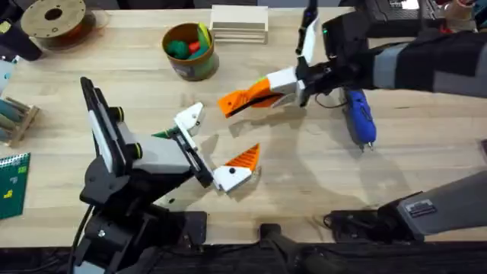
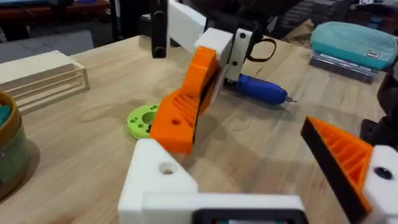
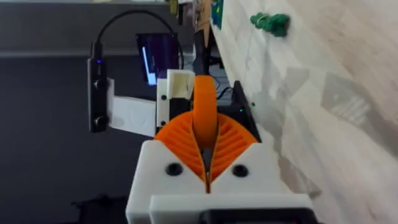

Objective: Pick up the gripper from the table and insert it into the empty holder that is missing its gripper. Then pick up a screw, insert it into the mounting hole, and use the screwdriver to tighten it. Finally, clean up the table by picking up the vegetable and placing it into the bucket.

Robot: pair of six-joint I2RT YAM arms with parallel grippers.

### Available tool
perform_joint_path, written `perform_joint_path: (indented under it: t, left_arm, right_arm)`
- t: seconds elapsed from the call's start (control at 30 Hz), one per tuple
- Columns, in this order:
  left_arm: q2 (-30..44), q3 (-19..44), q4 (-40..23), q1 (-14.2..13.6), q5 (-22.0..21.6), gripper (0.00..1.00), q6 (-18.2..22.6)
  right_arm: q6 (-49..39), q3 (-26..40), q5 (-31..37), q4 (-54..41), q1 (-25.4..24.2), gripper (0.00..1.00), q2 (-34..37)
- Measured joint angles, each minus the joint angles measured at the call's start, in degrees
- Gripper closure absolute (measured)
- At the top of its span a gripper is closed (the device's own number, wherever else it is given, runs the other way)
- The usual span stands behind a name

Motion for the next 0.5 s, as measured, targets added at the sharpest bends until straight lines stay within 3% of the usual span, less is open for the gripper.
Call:
perform_joint_path:
  t: [0.23, 0.5]
  left_arm:
    - [0.0, 0.0, 0.0, 0.0, 0.0, 0.014, 0.0]
    - [0.0, 0.0, 0.0, 0.0, -0.1, 0.014, 0.0]
  right_arm:
    - [6.8, 0.0, -1.6, 4.8, 3.4, 0.985, 0.2]
    - [8.9, 0.0, -1.6, 5.7, 5.4, 0.985, 0.2]
